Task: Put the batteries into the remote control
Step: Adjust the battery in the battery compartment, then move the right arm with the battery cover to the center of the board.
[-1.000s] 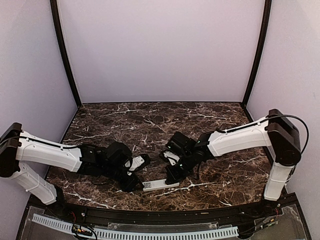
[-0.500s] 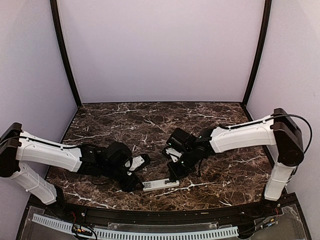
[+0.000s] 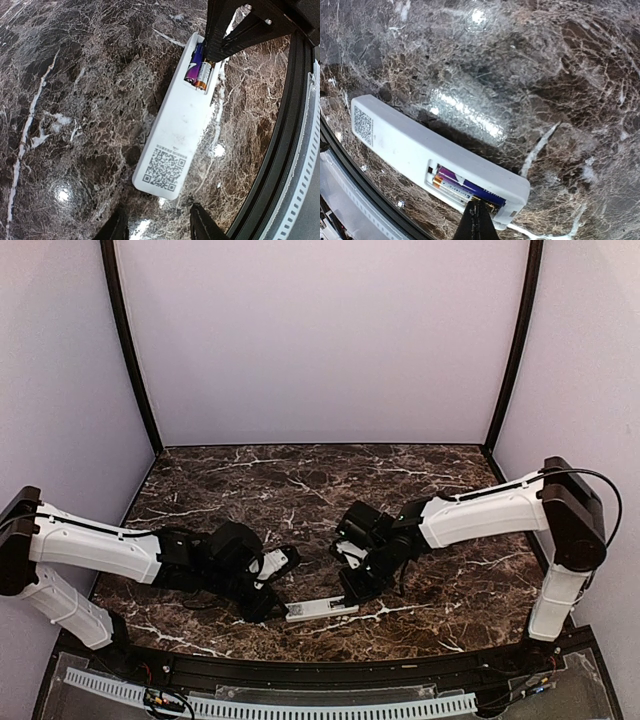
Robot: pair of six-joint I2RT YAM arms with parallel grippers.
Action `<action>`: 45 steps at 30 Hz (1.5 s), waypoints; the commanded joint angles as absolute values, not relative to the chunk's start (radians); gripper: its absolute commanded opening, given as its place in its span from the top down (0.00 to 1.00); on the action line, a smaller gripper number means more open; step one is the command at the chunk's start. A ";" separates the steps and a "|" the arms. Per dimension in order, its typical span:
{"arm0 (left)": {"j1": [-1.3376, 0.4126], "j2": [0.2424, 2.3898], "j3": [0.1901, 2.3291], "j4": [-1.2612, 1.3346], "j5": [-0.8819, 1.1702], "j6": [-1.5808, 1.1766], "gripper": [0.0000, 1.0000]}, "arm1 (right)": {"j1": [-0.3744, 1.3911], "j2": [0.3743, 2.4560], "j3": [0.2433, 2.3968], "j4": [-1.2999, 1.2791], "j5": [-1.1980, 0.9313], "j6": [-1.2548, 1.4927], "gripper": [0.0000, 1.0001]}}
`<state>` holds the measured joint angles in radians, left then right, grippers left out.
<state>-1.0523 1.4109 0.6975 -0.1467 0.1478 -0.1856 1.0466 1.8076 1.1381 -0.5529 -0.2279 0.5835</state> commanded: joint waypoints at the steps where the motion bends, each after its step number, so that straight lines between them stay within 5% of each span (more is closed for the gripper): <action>1: -1.057 1.393 0.688 -0.148 0.141 -0.170 0.59 | 1.043 1.829 1.139 -0.596 -0.203 0.574 1.00; 8: -1.057 1.369 0.731 -0.195 0.078 -0.132 0.58 | 1.015 1.765 1.307 -0.703 -0.103 0.499 1.00; 15: -0.994 1.310 0.815 -0.235 0.012 -0.094 0.45 | 0.860 1.783 1.458 -0.749 0.087 0.304 0.61; 23: -0.852 1.354 0.894 -0.271 0.031 -0.112 0.34 | 0.742 2.017 1.703 -0.851 0.172 0.148 0.45; 32: -0.834 1.411 0.911 -0.303 0.049 -0.107 0.34 | 0.756 2.040 1.640 -0.834 -0.115 -0.133 0.44; 45: -0.834 1.436 0.909 -0.282 0.087 -0.095 0.34 | 0.743 2.134 1.640 -0.830 -0.024 -0.284 0.57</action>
